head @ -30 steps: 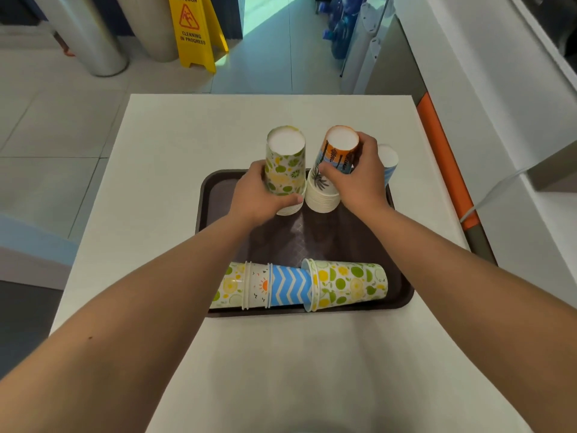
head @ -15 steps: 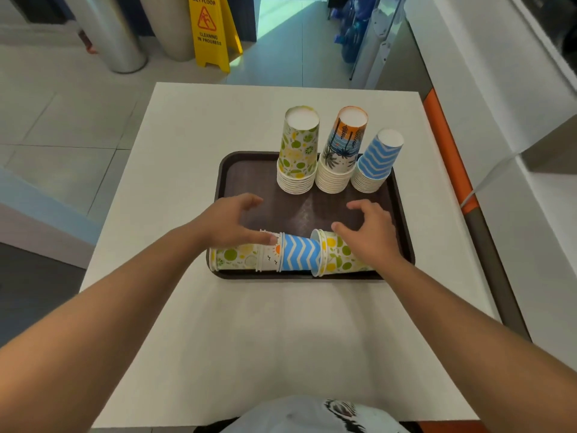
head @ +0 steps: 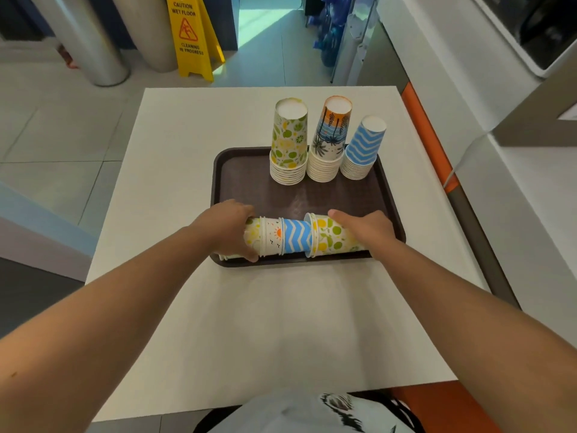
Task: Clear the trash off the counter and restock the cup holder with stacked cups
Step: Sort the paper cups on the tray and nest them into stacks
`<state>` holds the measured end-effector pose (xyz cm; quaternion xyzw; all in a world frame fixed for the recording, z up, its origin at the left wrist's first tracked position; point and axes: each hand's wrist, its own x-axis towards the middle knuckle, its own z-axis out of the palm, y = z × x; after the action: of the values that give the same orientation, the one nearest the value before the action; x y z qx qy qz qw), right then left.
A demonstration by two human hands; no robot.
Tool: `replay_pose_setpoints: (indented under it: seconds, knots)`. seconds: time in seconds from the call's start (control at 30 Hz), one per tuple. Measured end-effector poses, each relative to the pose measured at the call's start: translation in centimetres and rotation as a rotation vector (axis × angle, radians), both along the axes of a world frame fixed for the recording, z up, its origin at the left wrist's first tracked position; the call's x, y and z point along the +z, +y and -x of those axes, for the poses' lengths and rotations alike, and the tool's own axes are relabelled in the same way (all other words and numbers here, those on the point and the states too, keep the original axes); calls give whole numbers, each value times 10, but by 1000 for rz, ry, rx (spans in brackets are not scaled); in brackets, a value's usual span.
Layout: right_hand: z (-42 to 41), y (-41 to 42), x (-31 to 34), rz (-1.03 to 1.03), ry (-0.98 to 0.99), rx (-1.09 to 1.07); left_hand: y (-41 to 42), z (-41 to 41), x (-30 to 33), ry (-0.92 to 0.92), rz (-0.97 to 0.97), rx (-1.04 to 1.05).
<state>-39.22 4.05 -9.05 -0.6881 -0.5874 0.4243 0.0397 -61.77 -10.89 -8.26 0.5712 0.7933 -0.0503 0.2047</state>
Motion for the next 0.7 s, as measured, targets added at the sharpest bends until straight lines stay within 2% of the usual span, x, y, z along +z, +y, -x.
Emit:
replay_pose_setpoints:
  seconds: [0.3,0.5,0.7]
  knots:
    - [19,3,41,-313,248,-3,3,-20,-5,-149,-234,110]
    - [34,10,79,-533,371,71,16,-36,-2,-401,-472,325]
    - [41,10,81,-691,389,161,23,-53,-12,-667,-501,494]
